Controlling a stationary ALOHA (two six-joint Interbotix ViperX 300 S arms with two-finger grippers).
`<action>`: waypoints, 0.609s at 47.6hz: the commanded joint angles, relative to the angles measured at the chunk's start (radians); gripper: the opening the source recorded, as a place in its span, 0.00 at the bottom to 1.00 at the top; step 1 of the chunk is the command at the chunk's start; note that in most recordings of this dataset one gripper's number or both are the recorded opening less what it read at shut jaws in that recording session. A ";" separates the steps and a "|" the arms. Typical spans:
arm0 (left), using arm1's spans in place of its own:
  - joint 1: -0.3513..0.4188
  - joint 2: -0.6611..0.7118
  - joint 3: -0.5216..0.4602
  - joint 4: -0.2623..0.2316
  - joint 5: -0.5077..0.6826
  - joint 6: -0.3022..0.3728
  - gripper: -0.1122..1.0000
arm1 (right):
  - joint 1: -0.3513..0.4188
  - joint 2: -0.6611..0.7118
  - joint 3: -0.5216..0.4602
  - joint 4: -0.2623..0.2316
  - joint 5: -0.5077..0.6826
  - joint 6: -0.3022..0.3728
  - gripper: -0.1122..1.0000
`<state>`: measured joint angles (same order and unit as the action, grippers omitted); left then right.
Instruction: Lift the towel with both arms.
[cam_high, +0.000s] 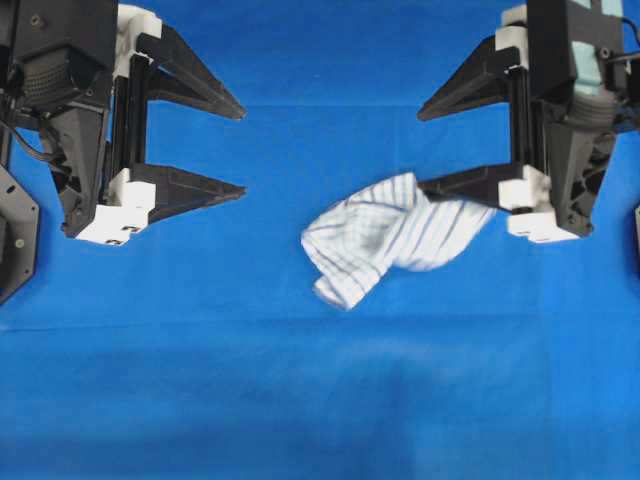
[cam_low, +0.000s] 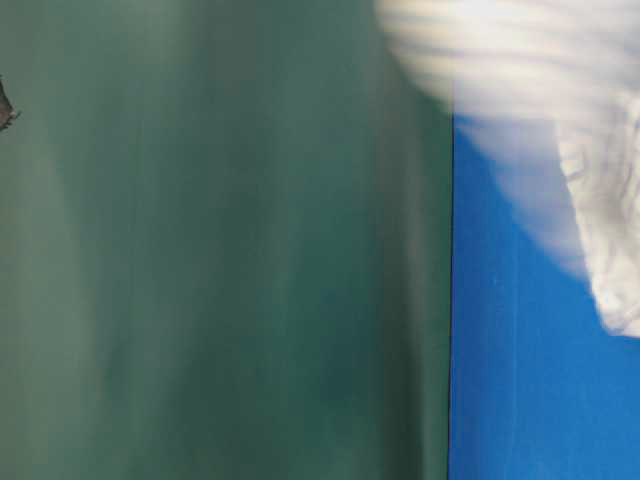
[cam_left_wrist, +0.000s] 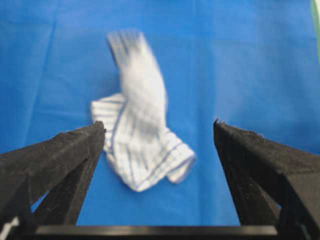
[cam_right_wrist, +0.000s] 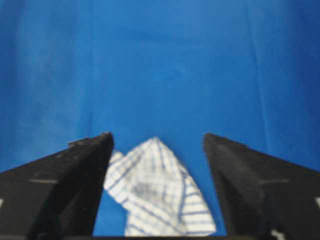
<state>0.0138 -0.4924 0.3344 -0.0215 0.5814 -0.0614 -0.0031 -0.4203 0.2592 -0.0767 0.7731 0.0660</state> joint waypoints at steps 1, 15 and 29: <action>0.002 -0.015 -0.012 0.002 -0.011 0.002 0.93 | 0.000 -0.005 -0.014 -0.014 -0.006 0.002 0.71; 0.002 0.011 0.023 0.002 -0.034 0.000 0.93 | 0.000 -0.005 0.026 -0.011 -0.009 0.006 0.71; -0.005 0.135 0.130 0.002 -0.183 0.002 0.93 | 0.008 0.002 0.199 -0.011 -0.081 0.051 0.71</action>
<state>0.0138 -0.3758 0.4617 -0.0215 0.4372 -0.0614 0.0000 -0.4157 0.4326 -0.0874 0.7225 0.1104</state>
